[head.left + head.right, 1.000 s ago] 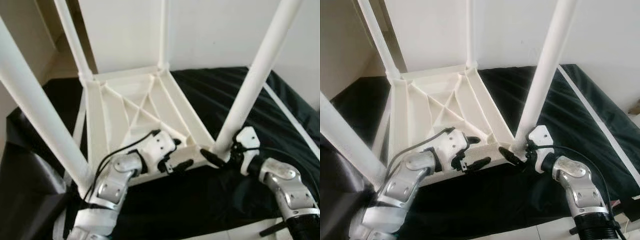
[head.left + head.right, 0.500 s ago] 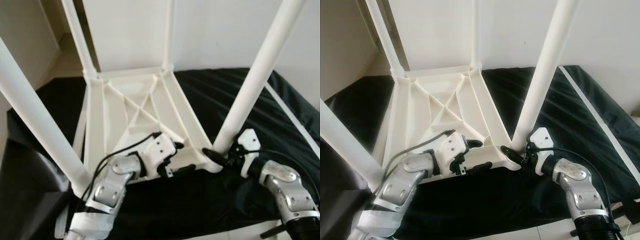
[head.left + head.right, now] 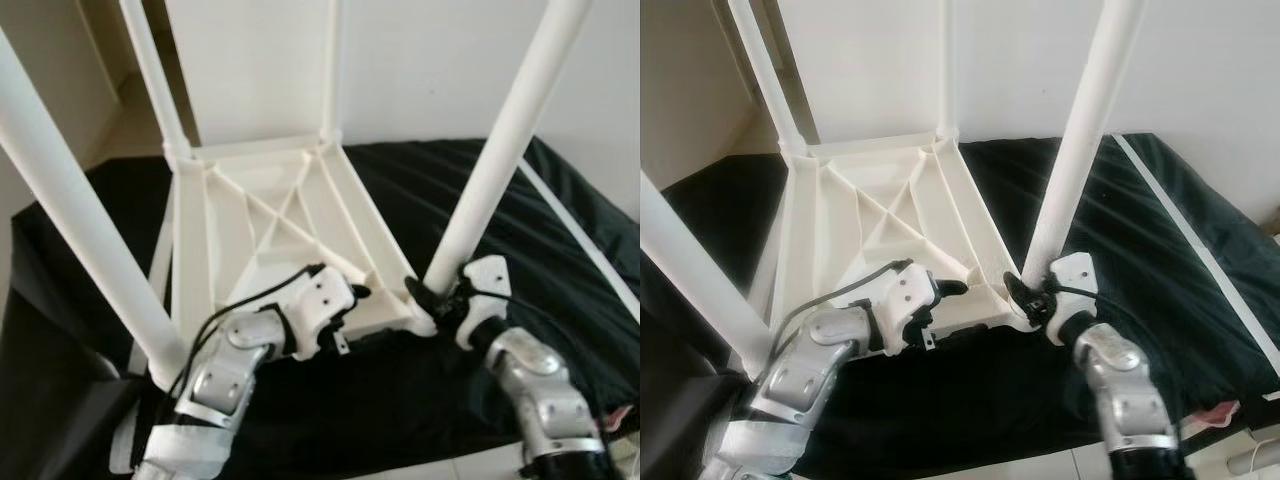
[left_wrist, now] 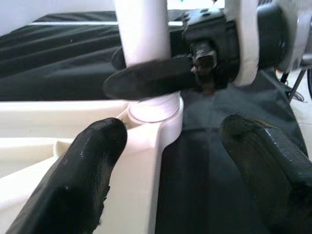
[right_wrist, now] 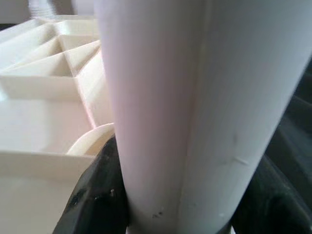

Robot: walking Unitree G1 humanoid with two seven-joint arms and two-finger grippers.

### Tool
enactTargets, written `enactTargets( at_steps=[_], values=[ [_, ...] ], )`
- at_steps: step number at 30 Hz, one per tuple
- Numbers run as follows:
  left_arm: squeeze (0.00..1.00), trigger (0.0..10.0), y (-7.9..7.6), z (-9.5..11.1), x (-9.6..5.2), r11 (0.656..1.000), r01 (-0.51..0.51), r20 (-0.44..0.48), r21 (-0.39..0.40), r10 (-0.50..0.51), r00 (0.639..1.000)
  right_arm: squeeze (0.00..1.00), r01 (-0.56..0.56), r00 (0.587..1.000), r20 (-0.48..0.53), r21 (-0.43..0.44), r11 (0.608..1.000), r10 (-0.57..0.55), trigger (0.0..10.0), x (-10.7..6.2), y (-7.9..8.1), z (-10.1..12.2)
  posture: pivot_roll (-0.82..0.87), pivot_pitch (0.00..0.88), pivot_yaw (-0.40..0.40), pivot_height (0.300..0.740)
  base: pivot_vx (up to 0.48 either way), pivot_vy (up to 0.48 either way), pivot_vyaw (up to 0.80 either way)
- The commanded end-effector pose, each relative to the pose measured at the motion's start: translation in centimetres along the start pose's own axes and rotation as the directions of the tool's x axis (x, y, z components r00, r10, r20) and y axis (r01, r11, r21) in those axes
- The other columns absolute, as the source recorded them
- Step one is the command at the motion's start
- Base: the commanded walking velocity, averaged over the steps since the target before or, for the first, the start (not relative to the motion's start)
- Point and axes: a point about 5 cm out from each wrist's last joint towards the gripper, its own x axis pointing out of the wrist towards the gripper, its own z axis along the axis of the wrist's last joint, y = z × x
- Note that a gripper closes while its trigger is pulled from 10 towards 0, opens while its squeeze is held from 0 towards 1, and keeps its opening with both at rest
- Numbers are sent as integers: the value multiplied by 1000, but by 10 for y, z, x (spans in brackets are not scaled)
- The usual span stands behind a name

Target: Building children table

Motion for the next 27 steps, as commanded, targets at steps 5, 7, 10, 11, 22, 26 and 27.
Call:
enactTargets(
  at_steps=[5, 7, 10, 11, 22, 26, 27],
  values=[
    [0, 10000, 6, -3, 0, 991, -131, -6, -20, 131, 991, 0, 207, 972, -116, 13, 978, -204, 10000, -2, 2, -19, -52, 0, -10, 740, 0, 0, 0],
    [0, 10000, 6, -3, 1, 991, -132, -4, -22, 132, 991, 0, 277, 954, -128, 22, 961, -272, 10000, -2, 3, -21, -52, 0, -14, 740, 0, 0, 0],
    [0, 10000, 5, -3, 3, 990, -140, -1, -21, 140, 990, 0, 474, 870, -179, 49, 879, -459, 10000, -5, 4, -27, -47, 0, -21, 740, 0, 0, 0],
    [0, 10000, 5, -3, 3, 989, -144, 0, -20, 144, 990, 0, 499, 856, -190, 56, 865, -481, 10000, -7, 5, -28, -44, 0, -23, 740, 0, 0, 0],
    [0, 10000, 8, 0, 4, 984, -176, 15, 4, 176, 984, 0, 485, 866, -183, 89, 870, -465, 10000, -6, 22, -25, -47, 0, -22, 740, 0, 0, 0],
    [0, 10000, 8, 0, 4, 984, -179, 16, 5, 178, 984, 0, 480, 870, -177, 97, 872, -459, 10000, -6, 23, -24, -47, 0, -22, 740, 0, 0, 0],
    [0, 10000, 8, 0, 5, 984, -179, 17, 8, 179, 984, 0, 475, 874, -172, 100, 875, -455, 10000, -6, 24, -23, -47, 0, -23, 740, 0, 0, 0]
  ],
)
